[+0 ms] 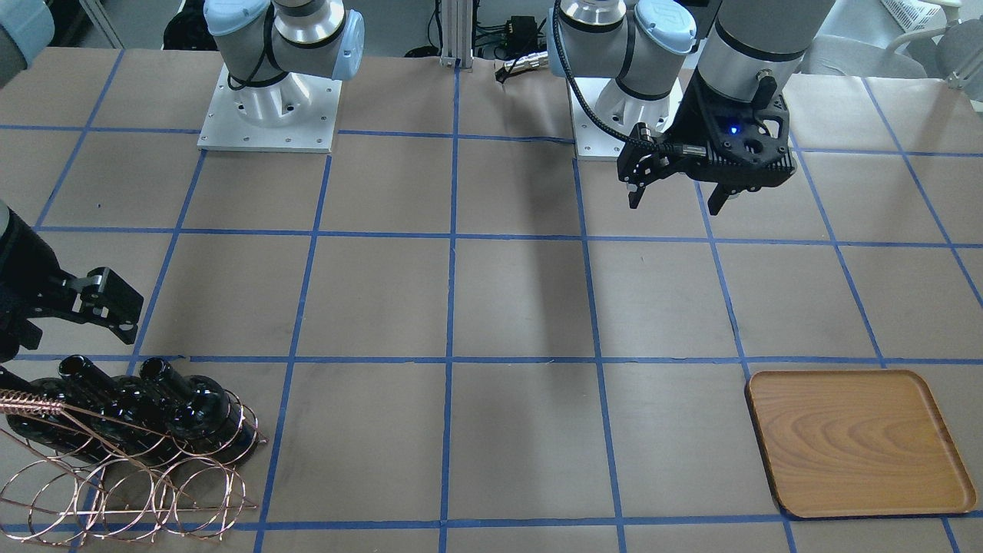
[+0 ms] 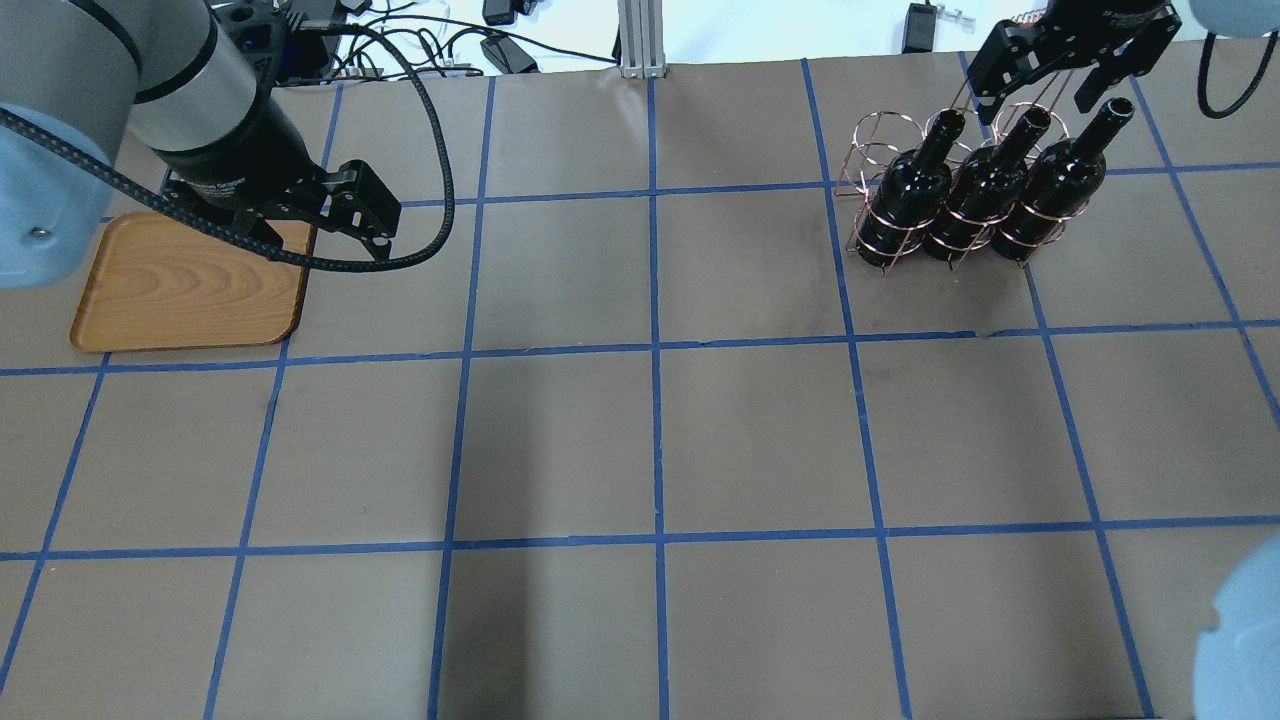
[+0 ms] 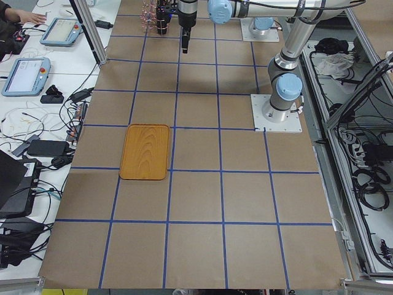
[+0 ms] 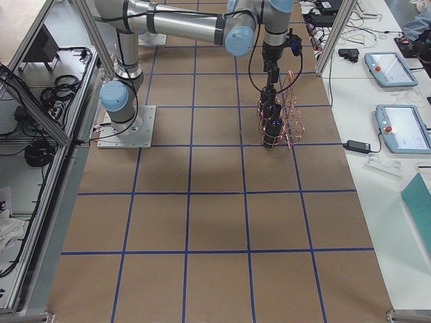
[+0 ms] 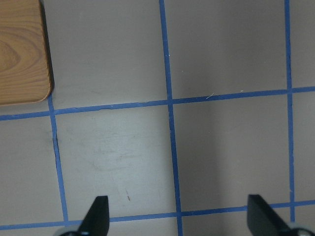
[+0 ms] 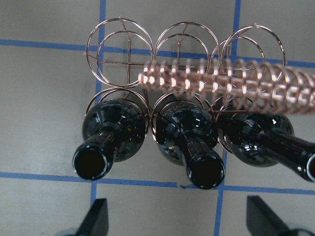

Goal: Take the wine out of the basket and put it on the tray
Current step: 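Lower the right gripper over the middle bottle in the copper rack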

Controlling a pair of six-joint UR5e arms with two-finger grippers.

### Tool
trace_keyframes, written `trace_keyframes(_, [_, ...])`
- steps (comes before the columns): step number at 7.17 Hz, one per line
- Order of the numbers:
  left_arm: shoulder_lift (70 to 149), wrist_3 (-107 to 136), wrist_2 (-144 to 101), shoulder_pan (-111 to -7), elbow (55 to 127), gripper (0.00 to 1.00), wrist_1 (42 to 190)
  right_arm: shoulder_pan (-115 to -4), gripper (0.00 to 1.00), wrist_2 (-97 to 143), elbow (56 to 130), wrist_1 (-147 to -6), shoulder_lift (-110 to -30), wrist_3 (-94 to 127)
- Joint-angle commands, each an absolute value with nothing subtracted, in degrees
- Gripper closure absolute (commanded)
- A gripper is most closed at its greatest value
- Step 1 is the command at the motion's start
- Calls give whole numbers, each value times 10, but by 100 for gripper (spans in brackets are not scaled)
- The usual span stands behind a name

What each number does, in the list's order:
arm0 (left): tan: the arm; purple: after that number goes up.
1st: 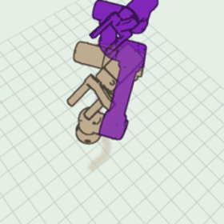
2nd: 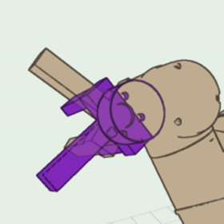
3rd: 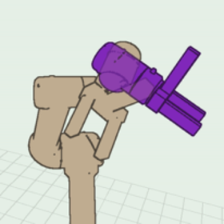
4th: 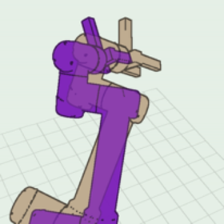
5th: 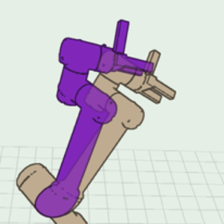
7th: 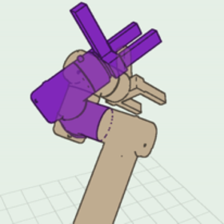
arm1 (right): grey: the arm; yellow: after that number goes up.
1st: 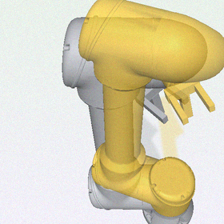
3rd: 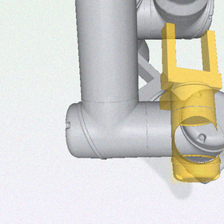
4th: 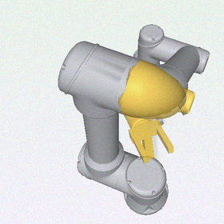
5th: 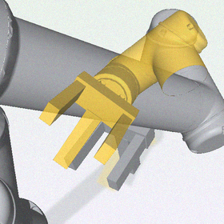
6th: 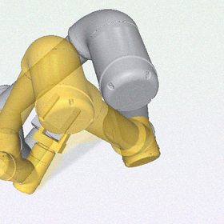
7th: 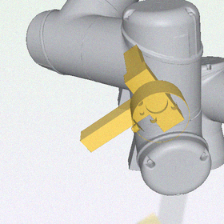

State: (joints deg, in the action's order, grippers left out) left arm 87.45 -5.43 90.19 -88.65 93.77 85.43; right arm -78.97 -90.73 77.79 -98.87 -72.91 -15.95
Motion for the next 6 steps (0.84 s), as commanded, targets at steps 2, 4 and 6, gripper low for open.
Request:
trace_keyframes(2, [875,-54,903,-884,939,0,854,-789,4,-918,780,-1003,-704,-178])
trace_keyframes(4, [875,-54,902,-884,940,0,854,-789,18,-917,780,-1021,-694,-181])
trace_keyframes(6, [875,-55,903,-883,940,0,854,-779,19,-914,780,-1029,-689,-182])
